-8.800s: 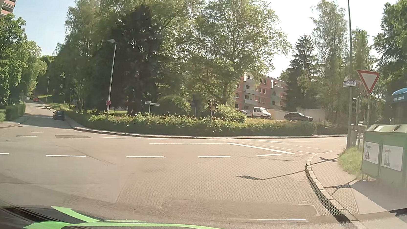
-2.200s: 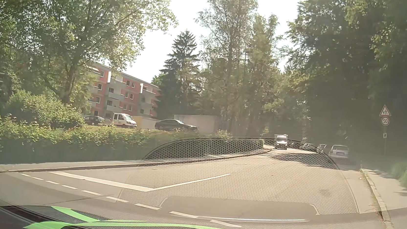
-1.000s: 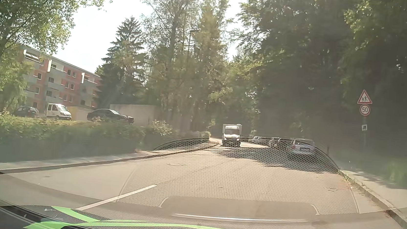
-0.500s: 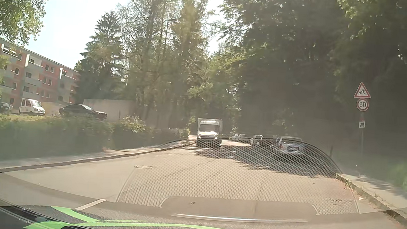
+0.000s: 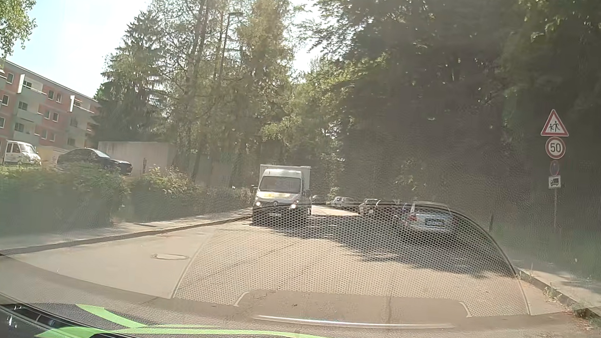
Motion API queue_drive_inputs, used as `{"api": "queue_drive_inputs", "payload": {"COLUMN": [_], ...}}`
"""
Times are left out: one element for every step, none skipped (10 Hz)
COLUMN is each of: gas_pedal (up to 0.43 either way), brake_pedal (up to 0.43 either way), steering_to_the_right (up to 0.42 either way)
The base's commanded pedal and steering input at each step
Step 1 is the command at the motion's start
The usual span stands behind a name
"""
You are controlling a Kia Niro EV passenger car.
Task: Follow the waypoints while adhering to traffic rules and regulations
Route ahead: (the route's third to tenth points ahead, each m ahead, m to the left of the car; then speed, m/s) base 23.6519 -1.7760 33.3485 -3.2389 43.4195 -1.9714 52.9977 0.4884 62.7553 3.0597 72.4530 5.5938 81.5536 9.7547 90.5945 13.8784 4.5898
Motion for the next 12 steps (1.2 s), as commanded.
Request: {"api": "queue_drive_inputs", "payload": {"gas_pedal": [0.22,0.22,0.22,0.22,0.22,0.22,0.22,0.22,0.22,0.22,0.22,0.22], "brake_pedal": [0.0,0.0,0.0,0.0,0.0,0.0,0.0,0.0,0.0,0.0,0.0,0.0], "steering_to_the_right": [0.038,0.042,0.046,0.046,0.046,0.046,0.046,0.046,0.046,0.046,0.046,0.043]}}
